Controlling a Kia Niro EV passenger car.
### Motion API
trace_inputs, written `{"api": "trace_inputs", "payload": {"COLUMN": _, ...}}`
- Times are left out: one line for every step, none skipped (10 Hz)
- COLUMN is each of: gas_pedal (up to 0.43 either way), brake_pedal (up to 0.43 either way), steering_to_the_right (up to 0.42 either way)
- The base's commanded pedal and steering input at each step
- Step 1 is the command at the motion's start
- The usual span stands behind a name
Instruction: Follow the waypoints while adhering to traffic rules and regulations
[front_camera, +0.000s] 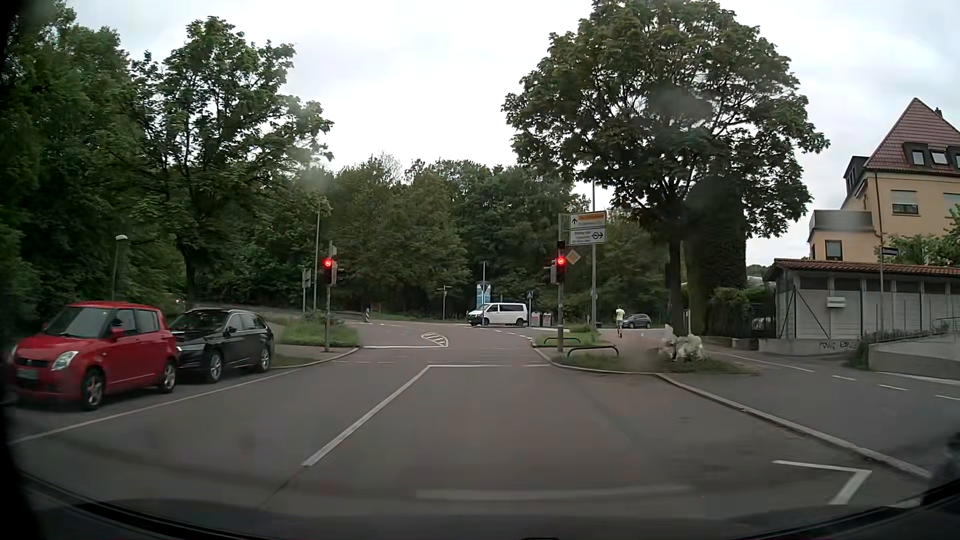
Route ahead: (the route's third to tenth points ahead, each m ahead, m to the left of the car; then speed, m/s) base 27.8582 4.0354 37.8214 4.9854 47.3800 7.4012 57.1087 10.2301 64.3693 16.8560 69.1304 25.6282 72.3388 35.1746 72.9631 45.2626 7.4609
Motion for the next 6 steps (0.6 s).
{"api": "trace_inputs", "payload": {"gas_pedal": 0.000, "brake_pedal": 0.213, "steering_to_the_right": 0.004}}
{"api": "trace_inputs", "payload": {"gas_pedal": 0.000, "brake_pedal": 0.220, "steering_to_the_right": 0.004}}
{"api": "trace_inputs", "payload": {"gas_pedal": 0.000, "brake_pedal": 0.220, "steering_to_the_right": 0.002}}
{"api": "trace_inputs", "payload": {"gas_pedal": 0.000, "brake_pedal": 0.220, "steering_to_the_right": 0.001}}
{"api": "trace_inputs", "payload": {"gas_pedal": 0.000, "brake_pedal": 0.220, "steering_to_the_right": 0.000}}
{"api": "trace_inputs", "payload": {"gas_pedal": 0.000, "brake_pedal": 0.220, "steering_to_the_right": -0.001}}
